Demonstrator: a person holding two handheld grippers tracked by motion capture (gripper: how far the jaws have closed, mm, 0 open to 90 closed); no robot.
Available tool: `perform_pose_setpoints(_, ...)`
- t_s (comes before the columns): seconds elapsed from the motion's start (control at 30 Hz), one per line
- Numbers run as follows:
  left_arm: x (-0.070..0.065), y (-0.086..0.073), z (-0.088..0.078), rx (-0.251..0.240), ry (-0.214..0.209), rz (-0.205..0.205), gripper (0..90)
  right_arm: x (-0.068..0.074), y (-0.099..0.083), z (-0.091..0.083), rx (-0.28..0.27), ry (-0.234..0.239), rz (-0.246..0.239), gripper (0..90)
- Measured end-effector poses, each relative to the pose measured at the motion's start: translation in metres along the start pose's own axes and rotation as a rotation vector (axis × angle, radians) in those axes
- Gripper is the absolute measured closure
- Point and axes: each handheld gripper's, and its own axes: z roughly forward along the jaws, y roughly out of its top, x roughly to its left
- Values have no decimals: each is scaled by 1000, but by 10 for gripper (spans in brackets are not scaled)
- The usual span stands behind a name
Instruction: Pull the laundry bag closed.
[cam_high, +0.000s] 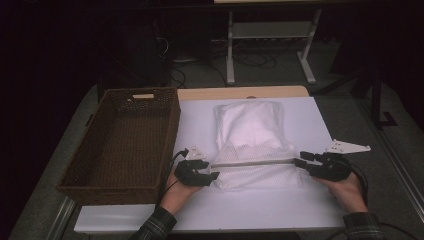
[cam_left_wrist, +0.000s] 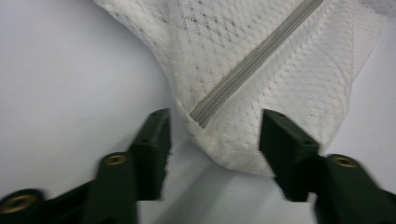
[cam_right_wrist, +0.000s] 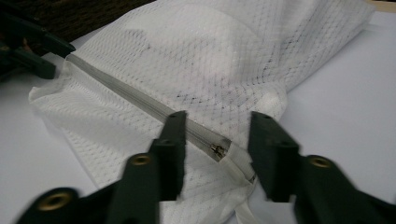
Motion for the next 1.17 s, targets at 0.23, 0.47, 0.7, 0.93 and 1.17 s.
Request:
perform_pose_setpoints(0.23,-11,1,-4,-4,-60,40,136,10,-2,7,26,-67,-19,209)
perform_pose_setpoints(0.47,-23,-7,-16,-34,-87,62,134,23,-16,6,65,-93,-31,135)
perform_pose_setpoints(0.7,-33,-25,-23,-22,-100,73,134,35,-32,-3,96,-104,-41,132)
perform_pose_setpoints(0.93,-40,-36,-23,11,-97,98,134,38,-41,-7,119,-99,-39,131)
perform_pose_setpoints(1.17,-36,-35,-21,17,-84,99,134,37,-41,-6,121,-94,-39,128)
